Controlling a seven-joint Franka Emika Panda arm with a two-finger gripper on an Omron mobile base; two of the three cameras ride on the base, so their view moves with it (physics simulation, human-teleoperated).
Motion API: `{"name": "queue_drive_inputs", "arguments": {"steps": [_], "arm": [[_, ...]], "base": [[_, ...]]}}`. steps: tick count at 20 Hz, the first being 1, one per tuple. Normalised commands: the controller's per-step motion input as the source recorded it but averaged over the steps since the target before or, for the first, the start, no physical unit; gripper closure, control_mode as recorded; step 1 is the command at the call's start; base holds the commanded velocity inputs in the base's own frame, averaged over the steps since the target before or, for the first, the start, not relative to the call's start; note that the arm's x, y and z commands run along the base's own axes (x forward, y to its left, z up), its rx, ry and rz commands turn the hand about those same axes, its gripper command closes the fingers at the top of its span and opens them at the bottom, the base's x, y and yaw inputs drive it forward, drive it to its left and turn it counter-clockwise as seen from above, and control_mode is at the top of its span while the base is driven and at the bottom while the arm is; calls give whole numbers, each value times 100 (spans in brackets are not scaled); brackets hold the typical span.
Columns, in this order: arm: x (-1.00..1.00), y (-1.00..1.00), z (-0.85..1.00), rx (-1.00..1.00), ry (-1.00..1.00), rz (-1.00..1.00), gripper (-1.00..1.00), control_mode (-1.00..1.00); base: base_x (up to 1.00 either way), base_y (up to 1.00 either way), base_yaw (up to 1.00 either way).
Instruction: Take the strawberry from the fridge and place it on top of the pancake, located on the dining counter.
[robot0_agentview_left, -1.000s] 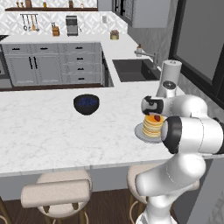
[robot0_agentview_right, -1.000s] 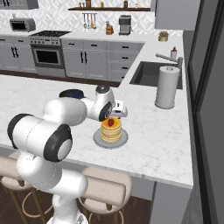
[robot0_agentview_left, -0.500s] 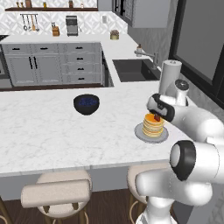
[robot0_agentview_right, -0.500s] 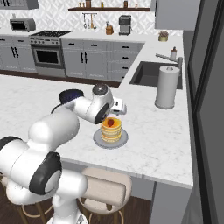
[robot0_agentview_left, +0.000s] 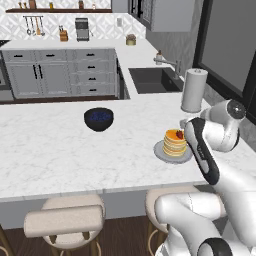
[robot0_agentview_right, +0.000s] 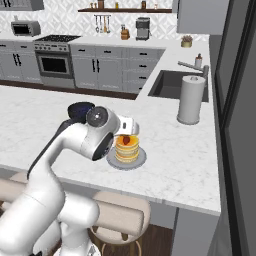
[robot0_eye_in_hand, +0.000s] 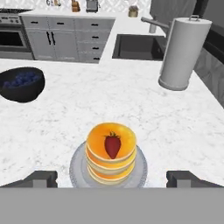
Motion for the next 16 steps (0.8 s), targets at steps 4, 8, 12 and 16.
{"name": "queue_drive_inputs", "arguments": {"steps": [4,8,12,16], "arm": [[-100,0,75,4,0,-2,-100,-100],[-100,0,73,5,2,-1,-100,-100],[-100,8,50,3,1,-1,-100,-100],[-97,40,53,-6,-2,1,-100,-100]], "base": [[0,0,0],[0,0,0],[0,0,0],[0,0,0]]}}
